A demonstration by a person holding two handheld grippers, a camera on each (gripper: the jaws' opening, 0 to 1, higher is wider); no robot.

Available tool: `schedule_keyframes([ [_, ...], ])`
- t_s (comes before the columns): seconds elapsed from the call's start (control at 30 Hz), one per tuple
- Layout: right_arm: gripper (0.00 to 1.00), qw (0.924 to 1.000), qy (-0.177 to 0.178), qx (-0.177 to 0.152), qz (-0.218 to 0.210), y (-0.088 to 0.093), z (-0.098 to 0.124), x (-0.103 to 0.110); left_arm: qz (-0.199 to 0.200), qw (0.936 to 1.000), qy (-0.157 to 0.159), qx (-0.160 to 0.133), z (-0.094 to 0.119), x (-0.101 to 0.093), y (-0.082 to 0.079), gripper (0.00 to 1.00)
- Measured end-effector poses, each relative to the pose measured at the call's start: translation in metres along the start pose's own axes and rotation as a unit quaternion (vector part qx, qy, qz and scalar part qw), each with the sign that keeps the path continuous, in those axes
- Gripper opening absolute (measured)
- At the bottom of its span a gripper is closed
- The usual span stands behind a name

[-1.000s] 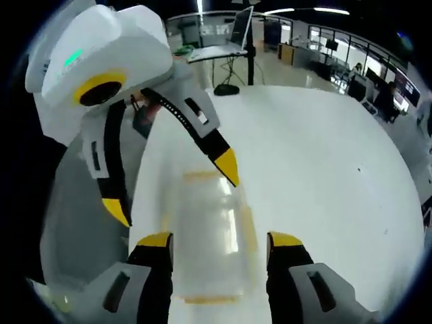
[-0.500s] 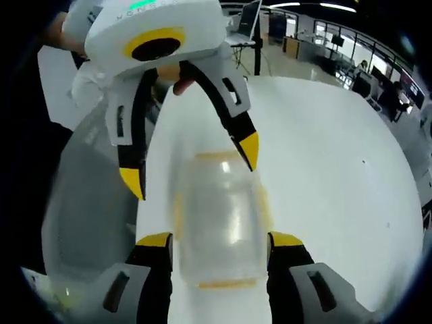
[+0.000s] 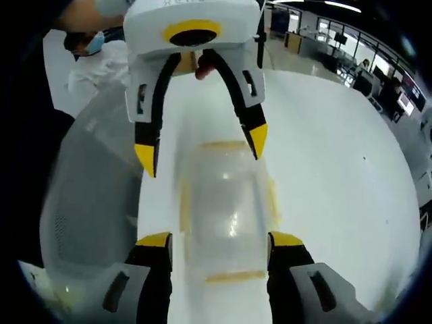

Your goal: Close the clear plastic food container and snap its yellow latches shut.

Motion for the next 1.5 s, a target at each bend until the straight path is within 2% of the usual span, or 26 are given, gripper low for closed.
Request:
schedule_keyframes([
  [0.33, 0.64, 0.9999, 0.012, 0.005, 0.004, 0.004, -0.006, -0.005, -0.018, 0.9998, -0.010, 0.005, 0.000, 0.008, 0.004, 0.76],
  [0.5, 0.66, 0.9998, 0.016, 0.009, 0.007, 0.005, -0.008, -0.006, -0.038, 0.9986, -0.027, 0.024, -0.004, 0.012, 0.010, 0.79],
  [1.0, 0.70, 0.9990, 0.017, 0.031, 0.027, 0.011, -0.025, -0.007, -0.078, 0.9954, -0.024, 0.050, -0.023, 0.009, 0.019, 0.84],
  [1.5, 0.74, 0.9978, 0.020, 0.046, 0.043, 0.016, -0.035, -0.010, -0.091, 0.9933, -0.030, 0.065, -0.035, 0.016, 0.021, 0.82],
])
Point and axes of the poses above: the point that each gripper's makers call its tool centre point, and the gripper's own axes: z roughly backward along the fingers, x roughly to its left, y roughly out of its underside, the point moved 4 cm from there along z, roughly backward along the fingers, and after that the axes turned 4 degrees about -z, right-handed, at the moved point
